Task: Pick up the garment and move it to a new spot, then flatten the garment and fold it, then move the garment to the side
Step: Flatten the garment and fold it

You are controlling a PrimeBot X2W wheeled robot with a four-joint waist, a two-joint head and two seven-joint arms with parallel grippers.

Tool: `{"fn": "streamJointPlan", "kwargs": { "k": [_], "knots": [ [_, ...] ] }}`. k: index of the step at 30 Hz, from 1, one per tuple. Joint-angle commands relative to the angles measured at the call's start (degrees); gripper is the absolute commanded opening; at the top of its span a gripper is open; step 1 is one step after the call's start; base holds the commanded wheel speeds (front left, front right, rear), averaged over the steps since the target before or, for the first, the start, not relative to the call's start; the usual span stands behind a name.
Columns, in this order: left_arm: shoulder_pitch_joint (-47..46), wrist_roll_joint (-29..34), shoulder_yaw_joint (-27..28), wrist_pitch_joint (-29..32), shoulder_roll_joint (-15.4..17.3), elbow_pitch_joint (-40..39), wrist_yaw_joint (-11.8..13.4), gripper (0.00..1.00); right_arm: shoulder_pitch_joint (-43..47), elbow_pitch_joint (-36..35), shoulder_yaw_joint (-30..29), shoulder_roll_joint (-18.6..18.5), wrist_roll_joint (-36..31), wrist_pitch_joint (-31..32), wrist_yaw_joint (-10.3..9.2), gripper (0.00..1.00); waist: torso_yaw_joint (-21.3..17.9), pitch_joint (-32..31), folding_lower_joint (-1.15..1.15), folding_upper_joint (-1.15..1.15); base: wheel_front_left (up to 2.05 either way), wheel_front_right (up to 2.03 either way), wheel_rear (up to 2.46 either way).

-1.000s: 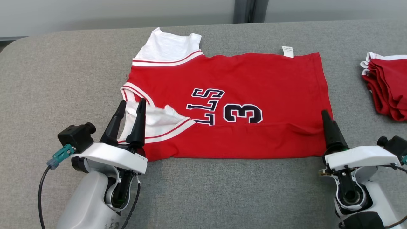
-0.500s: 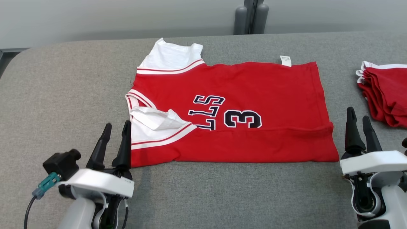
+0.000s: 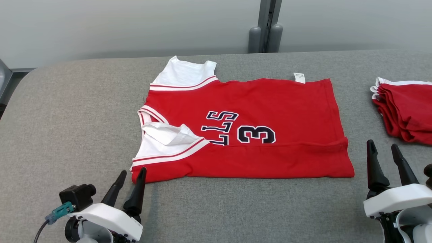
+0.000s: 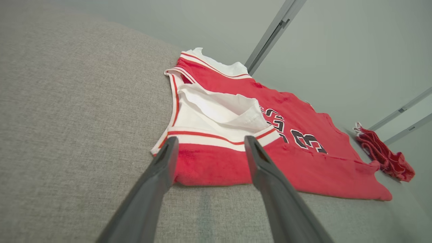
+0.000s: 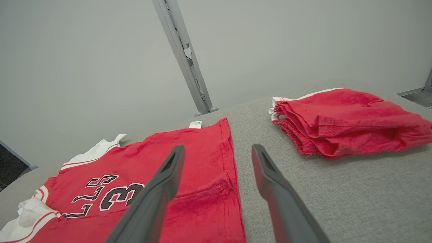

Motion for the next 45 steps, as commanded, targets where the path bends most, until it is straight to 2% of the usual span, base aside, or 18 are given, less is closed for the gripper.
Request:
{"fn": "streamJointPlan", "kwargs": {
  "k": [1, 9, 21, 22, 23, 25, 26, 35, 41, 45],
  "knots": [
    [0.3, -0.5, -0.1, 0.5, 0.3, 0.3, 0.3, 1.00, 0.5, -0.5, 0.1, -0.2, -0.1, 0.3, 0.03, 1.00, -0.2, 0.0, 0.00, 0.00, 0.00, 0.00, 0.00],
    [-1.9, -0.8, 0.2, 4.1, 0.7, 4.1, 3.7, 1.00, 1.2, -2.0, 1.7, -0.2, -1.8, 1.7, 0.03, 1.00, -2.2, 1.4, 0.00, 0.00, 0.00, 0.00, 0.00],
    [-5.0, -3.0, 1.4, 6.8, 0.3, 10.2, 5.4, 1.00, 0.4, -1.5, 2.8, -0.2, -2.0, 2.0, 0.03, 1.00, -5.1, 4.1, 0.00, 0.00, 0.00, 0.00, 0.00],
    [-5.1, -3.0, 1.4, 6.7, 0.3, 10.6, 5.3, 0.94, 0.4, -1.2, 2.9, -0.2, -2.3, 2.2, 0.03, 1.00, -5.2, 4.2, 0.00, 0.00, 0.00, 0.00, 0.00],
    [-5.3, -3.1, 1.4, 6.5, 0.2, 11.1, 5.1, 0.78, 0.4, -0.9, 2.9, -0.2, -2.3, 2.4, 0.03, 1.00, -5.3, 4.3, 0.00, 0.00, 0.00, 0.00, 0.00],
    [-5.7, -2.9, 1.2, 6.1, 0.2, 11.8, 4.9, 0.22, 0.2, -0.3, 3.1, -0.2, -2.2, 2.5, 0.03, 1.00, -5.4, 4.5, 0.00, 0.00, 0.00, 0.00, 0.00],
    [-5.9, -2.7, 1.1, 5.9, 0.1, 12.1, 4.7, 0.00, 0.1, 0.1, 3.1, -0.2, -2.2, 2.4, 0.03, 1.00, -5.4, 4.6, 0.00, 0.00, 0.00, 0.00, 0.00],
    [-7.6, -2.1, 0.3, 3.6, -0.3, 12.7, 3.5, 0.00, -0.8, 3.3, 3.4, -0.2, -2.5, 2.3, 0.03, 1.00, -4.6, 4.6, 0.00, 0.00, 0.00, 0.00, 0.00],
    [-7.4, -1.6, 0.1, 2.0, 0.2, 9.8, 3.2, 0.00, -2.1, 8.3, 3.5, -0.2, -3.0, 3.4, 0.03, 1.00, -3.0, 4.3, 0.00, 0.00, 0.00, 0.00, 0.00],
    [-6.2, -1.1, -0.2, 1.6, 0.5, 6.3, 3.9, 0.00, -3.6, 12.6, 3.2, -0.2, -3.8, 3.7, 0.03, 1.00, -1.8, 4.3, 0.00, 0.00, 0.00, 0.00, 0.00]
  ]
}}
